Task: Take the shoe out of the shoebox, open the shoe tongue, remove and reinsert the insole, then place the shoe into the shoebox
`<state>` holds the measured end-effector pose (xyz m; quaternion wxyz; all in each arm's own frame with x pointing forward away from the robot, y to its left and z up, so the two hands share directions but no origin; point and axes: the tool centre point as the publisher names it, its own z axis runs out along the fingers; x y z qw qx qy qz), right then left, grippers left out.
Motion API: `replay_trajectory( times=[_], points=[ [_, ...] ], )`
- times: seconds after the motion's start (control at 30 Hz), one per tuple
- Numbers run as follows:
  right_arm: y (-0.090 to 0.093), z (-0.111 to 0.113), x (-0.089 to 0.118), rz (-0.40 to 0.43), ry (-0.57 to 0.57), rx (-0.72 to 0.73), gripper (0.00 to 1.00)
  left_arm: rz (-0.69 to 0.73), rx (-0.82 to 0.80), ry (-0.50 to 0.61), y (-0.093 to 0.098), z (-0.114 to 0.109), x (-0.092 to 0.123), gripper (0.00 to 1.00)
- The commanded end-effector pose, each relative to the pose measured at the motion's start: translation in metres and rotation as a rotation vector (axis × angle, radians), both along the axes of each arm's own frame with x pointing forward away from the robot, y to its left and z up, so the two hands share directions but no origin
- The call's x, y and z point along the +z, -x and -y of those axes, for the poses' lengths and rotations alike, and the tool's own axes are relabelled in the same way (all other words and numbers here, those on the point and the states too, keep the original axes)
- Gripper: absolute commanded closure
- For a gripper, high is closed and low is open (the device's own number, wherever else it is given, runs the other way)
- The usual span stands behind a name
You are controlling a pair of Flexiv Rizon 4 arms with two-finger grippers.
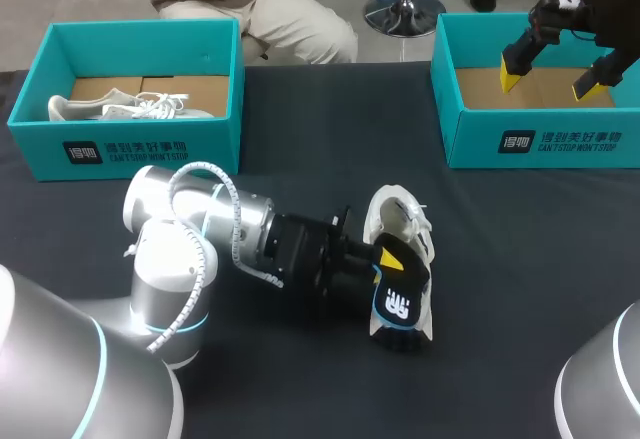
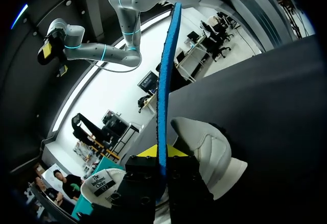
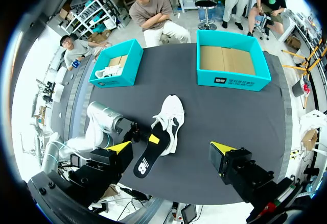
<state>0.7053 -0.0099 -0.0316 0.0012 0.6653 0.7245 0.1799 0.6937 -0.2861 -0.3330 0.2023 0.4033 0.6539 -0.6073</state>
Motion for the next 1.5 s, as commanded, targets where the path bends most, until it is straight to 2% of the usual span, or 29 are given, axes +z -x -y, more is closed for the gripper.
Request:
replay_trajectory(
  times=[0.03,0.5,0.57,0.6,0.63,0.73,0.8,1.13,1.5],
  points=[
    [-0.002,-0.002,0.001,-0.006,0.003,-0.001,0.0,0.002,0.0,-0.005,-0.008,0.002,-0.004,1.0],
    [-0.002,-0.002,0.001,-0.006,0.003,-0.001,0.0,0.012,-0.008,-0.017,-0.014,0.005,-0.01,1.0],
    [-0.002,-0.002,0.001,-0.006,0.003,-0.001,0.0,0.014,-0.012,-0.018,-0.014,0.005,-0.009,0.76],
    [-0.002,-0.002,0.001,-0.006,0.003,-0.001,0.0,0.015,-0.013,-0.019,-0.014,0.005,-0.009,0.69],
    [-0.002,-0.002,0.001,-0.006,0.003,-0.001,0.0,0.015,-0.012,-0.019,-0.014,0.005,-0.008,0.64],
    [-0.002,-0.002,0.001,-0.006,0.003,-0.001,0.0,0.017,-0.01,-0.018,-0.014,0.004,-0.006,0.6],
    [-0.002,-0.002,0.001,-0.006,0.003,-0.001,0.0,0.019,-0.011,-0.017,-0.014,0.004,-0.005,0.61],
    [-0.002,-0.002,0.001,-0.006,0.003,-0.001,0.0,0.034,-0.036,-0.007,-0.003,0.007,0.003,0.8],
    [-0.002,-0.002,0.001,-0.006,0.003,-0.001,0.0,0.038,-0.06,-0.017,0.012,0.003,0.006,0.76]
  ],
)
